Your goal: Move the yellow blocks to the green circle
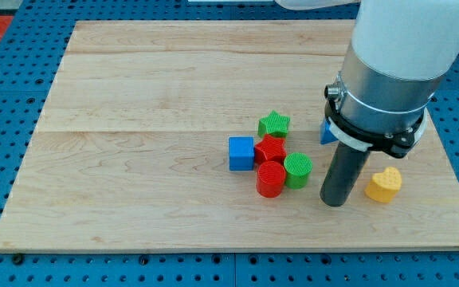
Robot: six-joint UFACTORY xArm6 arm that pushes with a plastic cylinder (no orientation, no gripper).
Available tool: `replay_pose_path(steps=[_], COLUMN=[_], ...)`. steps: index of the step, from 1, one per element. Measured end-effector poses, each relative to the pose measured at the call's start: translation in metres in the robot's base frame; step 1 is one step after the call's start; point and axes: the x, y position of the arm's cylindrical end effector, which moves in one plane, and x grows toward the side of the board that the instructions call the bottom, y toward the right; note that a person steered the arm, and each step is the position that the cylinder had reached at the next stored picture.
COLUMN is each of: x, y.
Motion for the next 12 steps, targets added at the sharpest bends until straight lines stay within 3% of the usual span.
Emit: replay_pose_path(steps=[8,10,11,12], x=[0.004,0.056,0.021,-0.023], y=[-0.026,0.076,0.107,0.075])
